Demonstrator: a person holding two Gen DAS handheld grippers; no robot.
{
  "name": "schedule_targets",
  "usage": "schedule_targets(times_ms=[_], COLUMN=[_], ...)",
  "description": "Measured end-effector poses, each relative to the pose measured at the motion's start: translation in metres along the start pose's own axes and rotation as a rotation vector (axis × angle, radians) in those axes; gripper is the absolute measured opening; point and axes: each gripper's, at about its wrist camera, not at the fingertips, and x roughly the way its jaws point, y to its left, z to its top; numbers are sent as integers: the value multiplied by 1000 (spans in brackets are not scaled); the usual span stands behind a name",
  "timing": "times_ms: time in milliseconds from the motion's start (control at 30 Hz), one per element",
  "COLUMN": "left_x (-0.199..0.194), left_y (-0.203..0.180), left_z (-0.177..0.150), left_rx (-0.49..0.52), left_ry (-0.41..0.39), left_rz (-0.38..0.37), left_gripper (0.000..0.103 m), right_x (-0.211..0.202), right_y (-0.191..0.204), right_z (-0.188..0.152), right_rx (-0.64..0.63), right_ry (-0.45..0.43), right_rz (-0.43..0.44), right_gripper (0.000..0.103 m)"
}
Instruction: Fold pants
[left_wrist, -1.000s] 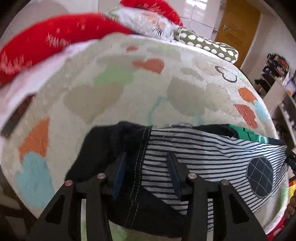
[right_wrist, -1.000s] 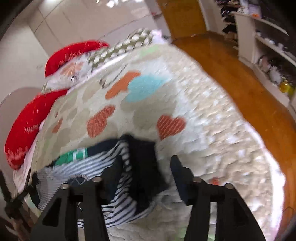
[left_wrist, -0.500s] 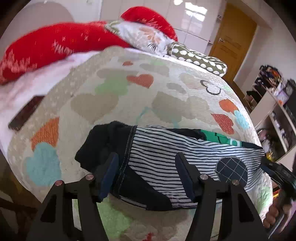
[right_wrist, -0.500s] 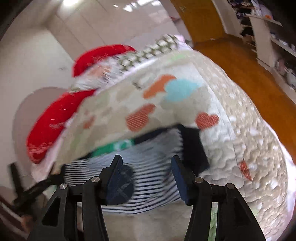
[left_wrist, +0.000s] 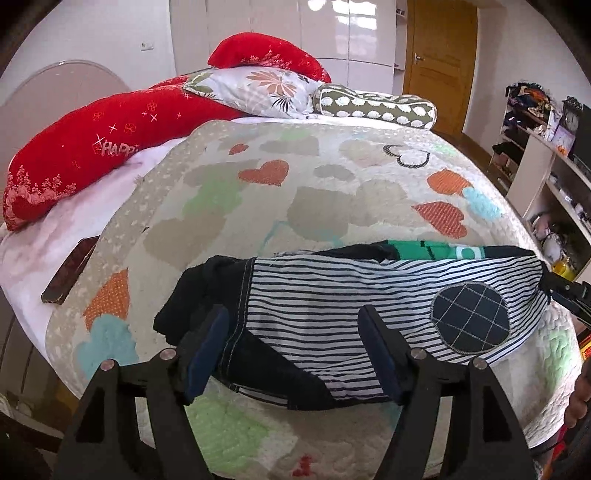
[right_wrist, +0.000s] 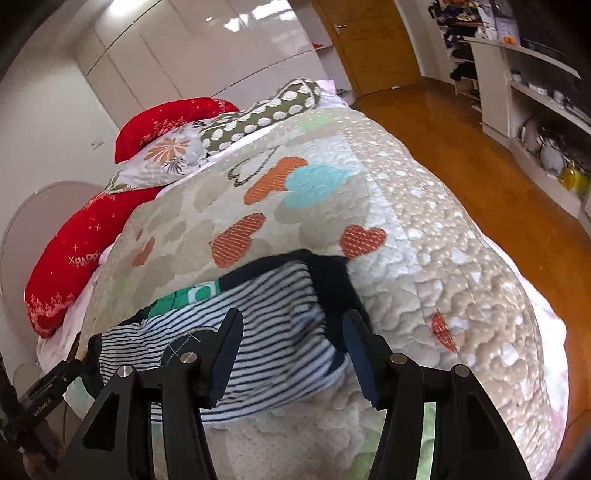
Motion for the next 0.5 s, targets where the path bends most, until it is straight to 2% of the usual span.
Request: schedule_targets(times_ms=[267,500], left_x=[6,10], left_y=[4,3], left_z=[-4,-5], left_rx=[-2,4], left_ry=[25,44], left_rz=[25,29], left_gripper=[72,72], right_x=[5,7], right_y=[-21,-21], right_z=[-7,-9], right_rx=[68,65], right_ry=[26,36], right_rz=[-37,-41], right_gripper=[60,60])
